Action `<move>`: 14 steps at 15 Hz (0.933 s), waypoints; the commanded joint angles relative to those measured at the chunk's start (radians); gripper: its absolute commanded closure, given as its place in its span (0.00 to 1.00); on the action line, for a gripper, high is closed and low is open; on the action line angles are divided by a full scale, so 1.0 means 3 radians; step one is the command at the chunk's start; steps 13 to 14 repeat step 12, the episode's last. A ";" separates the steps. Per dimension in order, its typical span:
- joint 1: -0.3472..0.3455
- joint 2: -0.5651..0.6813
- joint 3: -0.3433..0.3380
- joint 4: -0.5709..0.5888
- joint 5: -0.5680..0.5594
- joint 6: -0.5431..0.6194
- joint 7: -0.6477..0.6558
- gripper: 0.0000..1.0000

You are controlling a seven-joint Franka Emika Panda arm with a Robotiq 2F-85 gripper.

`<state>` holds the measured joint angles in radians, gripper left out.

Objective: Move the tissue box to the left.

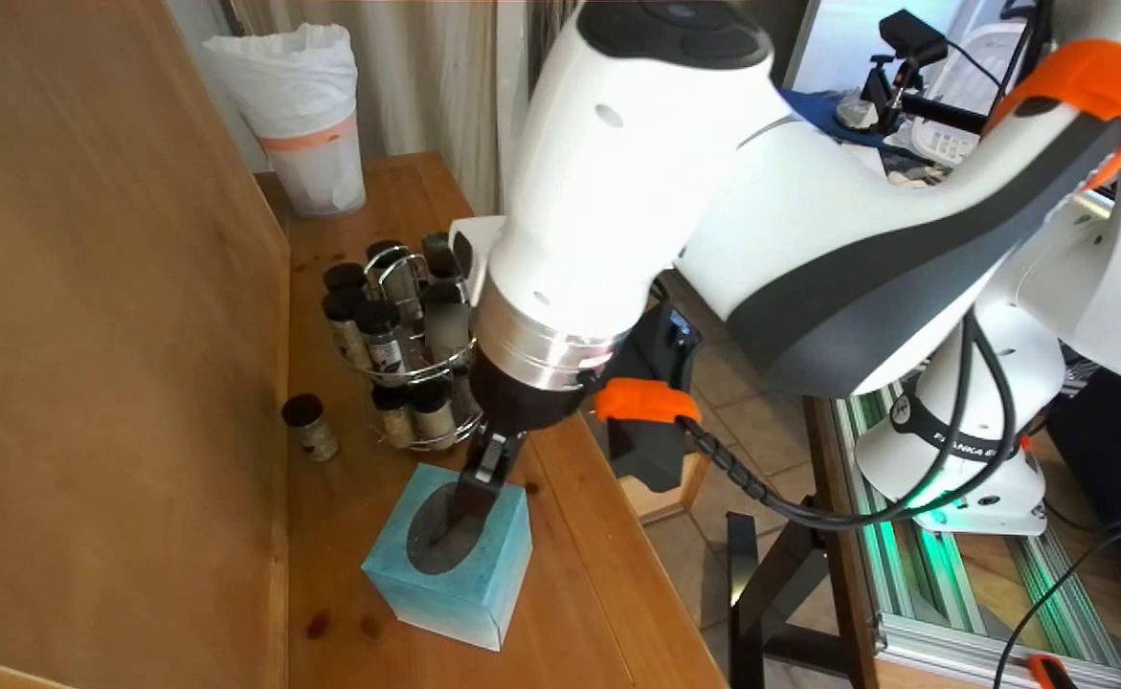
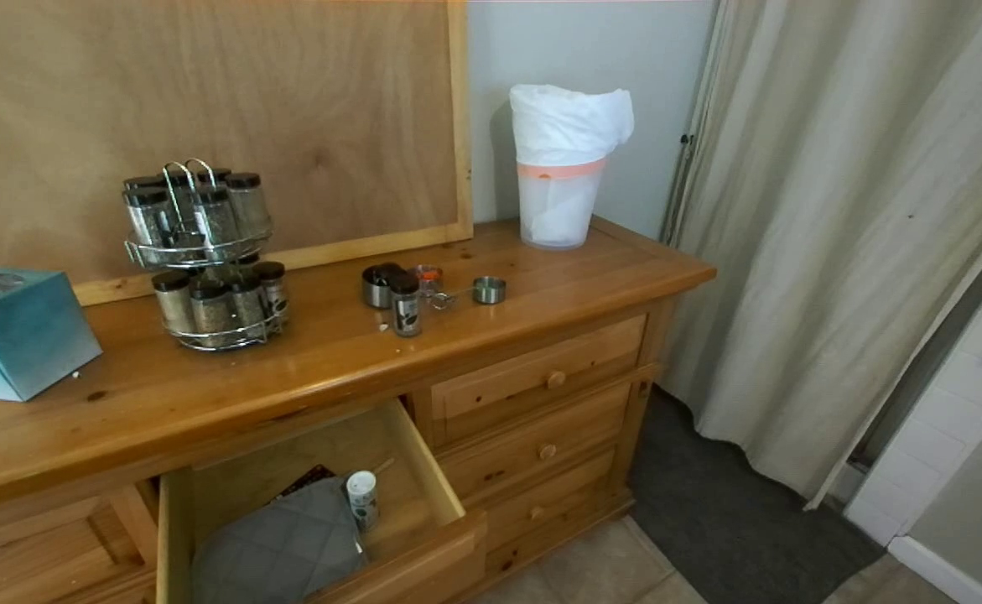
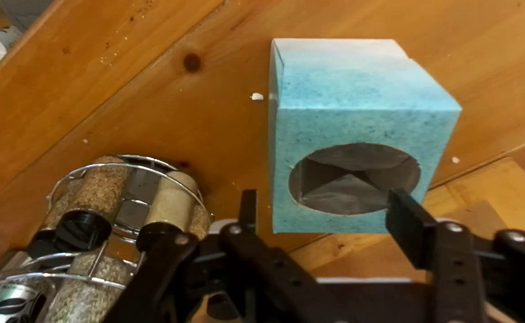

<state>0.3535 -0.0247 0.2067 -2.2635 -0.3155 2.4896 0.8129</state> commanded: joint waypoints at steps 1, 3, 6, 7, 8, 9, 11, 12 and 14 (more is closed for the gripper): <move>-0.0059 -0.0550 0.0122 -0.0509 0.0565 0.0169 -0.0665 0.00; 0.0249 -0.0766 -0.0168 -0.0893 0.0744 0.0350 -0.1185 0.00; 0.0353 -0.1242 -0.0384 -0.1467 0.0785 0.0550 -0.1896 0.00; 0.0094 -0.0784 -0.0039 -0.0998 0.0845 0.0369 -0.1593 0.00; 0.0100 -0.0912 -0.0089 -0.1168 0.0864 0.0448 -0.1767 0.00; 0.0107 -0.1022 -0.0126 -0.1286 0.0880 0.0478 -0.1868 0.00; 0.0119 -0.1162 -0.0147 -0.1392 0.0893 0.0487 -0.1937 0.00; 0.0123 -0.1190 -0.0147 -0.1405 0.0895 0.0487 -0.1945 0.00; 0.0123 -0.1190 -0.0147 -0.1405 0.0895 0.0487 -0.1945 0.00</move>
